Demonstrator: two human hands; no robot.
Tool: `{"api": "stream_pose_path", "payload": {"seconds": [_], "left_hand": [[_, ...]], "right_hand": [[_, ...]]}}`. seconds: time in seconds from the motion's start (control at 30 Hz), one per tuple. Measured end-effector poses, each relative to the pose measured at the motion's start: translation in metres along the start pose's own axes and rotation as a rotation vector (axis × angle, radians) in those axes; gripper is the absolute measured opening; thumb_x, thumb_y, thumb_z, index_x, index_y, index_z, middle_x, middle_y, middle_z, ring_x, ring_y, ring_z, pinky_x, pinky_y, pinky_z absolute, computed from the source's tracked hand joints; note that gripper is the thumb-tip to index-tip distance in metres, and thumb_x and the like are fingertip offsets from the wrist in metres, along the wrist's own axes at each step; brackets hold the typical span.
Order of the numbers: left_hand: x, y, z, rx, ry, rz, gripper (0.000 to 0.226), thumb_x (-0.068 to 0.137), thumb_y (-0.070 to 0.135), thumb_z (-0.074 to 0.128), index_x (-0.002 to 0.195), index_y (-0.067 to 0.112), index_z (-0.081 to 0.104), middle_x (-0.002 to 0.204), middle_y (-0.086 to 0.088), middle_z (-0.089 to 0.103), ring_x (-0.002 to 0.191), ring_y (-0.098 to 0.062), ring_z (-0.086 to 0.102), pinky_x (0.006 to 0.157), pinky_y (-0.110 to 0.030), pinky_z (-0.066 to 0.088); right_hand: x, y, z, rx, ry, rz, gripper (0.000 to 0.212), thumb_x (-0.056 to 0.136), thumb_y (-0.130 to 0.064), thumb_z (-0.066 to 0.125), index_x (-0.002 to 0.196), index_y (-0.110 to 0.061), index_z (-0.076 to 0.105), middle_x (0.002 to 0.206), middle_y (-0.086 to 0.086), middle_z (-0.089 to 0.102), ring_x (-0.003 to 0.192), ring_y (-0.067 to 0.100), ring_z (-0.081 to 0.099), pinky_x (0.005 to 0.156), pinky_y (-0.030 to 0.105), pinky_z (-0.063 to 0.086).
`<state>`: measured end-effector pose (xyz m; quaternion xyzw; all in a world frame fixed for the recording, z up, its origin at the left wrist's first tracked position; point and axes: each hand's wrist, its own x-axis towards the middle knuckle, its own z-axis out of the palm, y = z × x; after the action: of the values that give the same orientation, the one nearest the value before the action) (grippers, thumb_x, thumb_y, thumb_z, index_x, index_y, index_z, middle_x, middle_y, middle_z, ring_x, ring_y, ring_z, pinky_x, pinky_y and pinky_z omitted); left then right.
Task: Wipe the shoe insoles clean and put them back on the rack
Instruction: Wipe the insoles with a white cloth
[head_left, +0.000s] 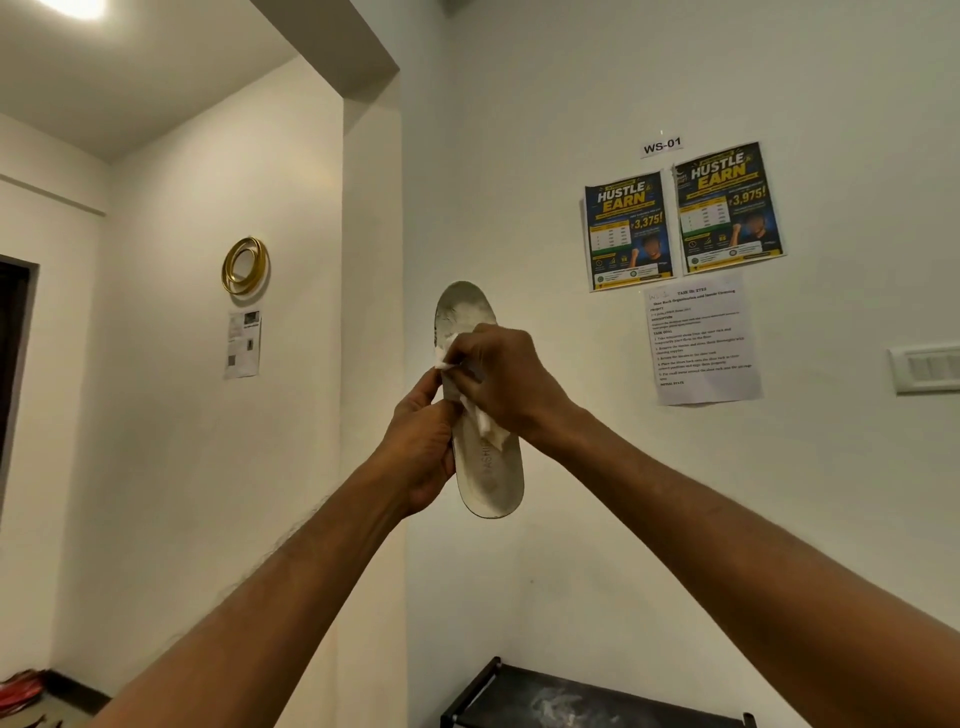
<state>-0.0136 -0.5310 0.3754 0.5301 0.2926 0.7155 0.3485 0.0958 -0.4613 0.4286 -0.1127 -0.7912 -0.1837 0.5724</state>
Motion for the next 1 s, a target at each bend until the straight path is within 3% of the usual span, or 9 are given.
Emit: {"api": "stream_pose_path", "payload": {"seconds": [0.13,0.27,0.37,0.5,0.6,0.67,0.73,0.83,1.0], "left_hand": [[0.002,-0.001,0.001,-0.053,0.018,0.005,0.046,0.107,0.004,0.044,0.14,0.032,0.058,0.113,-0.006,0.077,0.1,-0.03,0.075,0.09,-0.05,0.061],[0.003,-0.002,-0.002,-0.05,0.041,0.0,0.046,0.108,0.005,0.04,0.141,0.033,0.058,0.126,-0.007,0.072,0.106,-0.029,0.073,0.08,-0.043,0.064],[0.004,-0.003,-0.001,-0.09,0.035,-0.006,0.04,0.109,0.009,0.042,0.138,0.031,0.06,0.124,-0.008,0.073,0.108,-0.031,0.073,0.089,-0.049,0.061],[0.006,-0.005,-0.003,-0.09,0.045,0.015,0.043,0.109,0.007,0.035,0.135,0.024,0.064,0.128,-0.011,0.071,0.113,-0.031,0.069,0.097,-0.051,0.058],[0.007,-0.006,-0.003,-0.117,0.048,0.0,0.042,0.109,0.008,0.036,0.134,0.024,0.065,0.126,-0.012,0.072,0.111,-0.034,0.069,0.092,-0.054,0.059],[0.008,-0.006,-0.005,-0.14,0.061,-0.008,0.039,0.11,0.01,0.035,0.131,0.023,0.066,0.128,-0.013,0.07,0.115,-0.035,0.068,0.091,-0.053,0.06],[0.009,-0.006,-0.007,-0.152,0.058,-0.006,0.039,0.11,0.011,0.035,0.131,0.021,0.066,0.131,-0.015,0.068,0.115,-0.034,0.067,0.097,-0.056,0.056],[0.007,-0.007,-0.006,-0.134,0.034,-0.007,0.039,0.111,0.017,0.035,0.133,0.024,0.065,0.129,-0.014,0.07,0.109,-0.033,0.069,0.1,-0.059,0.054],[0.009,-0.006,-0.009,-0.139,0.047,-0.012,0.039,0.111,0.016,0.034,0.138,0.023,0.062,0.132,-0.012,0.068,0.115,-0.033,0.068,0.098,-0.055,0.056]], "right_hand": [[-0.001,0.0,-0.002,0.02,0.103,0.058,0.013,0.083,-0.021,0.079,0.091,-0.011,0.078,0.09,0.007,0.075,0.078,0.018,0.07,0.068,0.019,0.052],[-0.007,-0.006,0.003,0.041,0.0,-0.005,0.012,0.084,-0.021,0.077,0.093,-0.012,0.077,0.091,0.007,0.075,0.079,0.02,0.07,0.072,0.028,0.057],[-0.009,-0.002,0.0,0.036,0.061,0.051,0.013,0.082,-0.021,0.08,0.092,-0.013,0.078,0.092,0.007,0.076,0.079,0.018,0.07,0.074,0.026,0.057],[-0.015,-0.003,0.003,0.073,-0.068,0.028,0.01,0.083,-0.016,0.077,0.093,-0.014,0.078,0.093,0.007,0.075,0.081,0.018,0.069,0.075,0.027,0.056],[-0.014,0.001,0.0,0.068,0.009,0.11,0.01,0.082,-0.019,0.079,0.09,-0.013,0.079,0.092,0.007,0.076,0.082,0.017,0.07,0.076,0.027,0.057],[-0.014,-0.003,0.002,0.065,-0.074,0.053,0.009,0.081,-0.016,0.078,0.09,-0.014,0.078,0.091,0.007,0.075,0.08,0.018,0.069,0.075,0.027,0.056],[-0.012,-0.005,0.003,0.057,-0.121,0.052,0.01,0.082,-0.015,0.078,0.091,-0.015,0.078,0.093,0.007,0.075,0.081,0.018,0.068,0.073,0.023,0.054],[-0.009,-0.002,-0.002,0.061,-0.03,0.156,0.009,0.083,-0.021,0.078,0.091,-0.016,0.078,0.093,0.005,0.076,0.082,0.013,0.068,0.068,0.008,0.044],[-0.01,-0.007,0.001,0.073,-0.069,0.104,0.008,0.082,-0.02,0.078,0.09,-0.017,0.078,0.092,0.004,0.076,0.08,0.013,0.067,0.075,0.025,0.056]]}}
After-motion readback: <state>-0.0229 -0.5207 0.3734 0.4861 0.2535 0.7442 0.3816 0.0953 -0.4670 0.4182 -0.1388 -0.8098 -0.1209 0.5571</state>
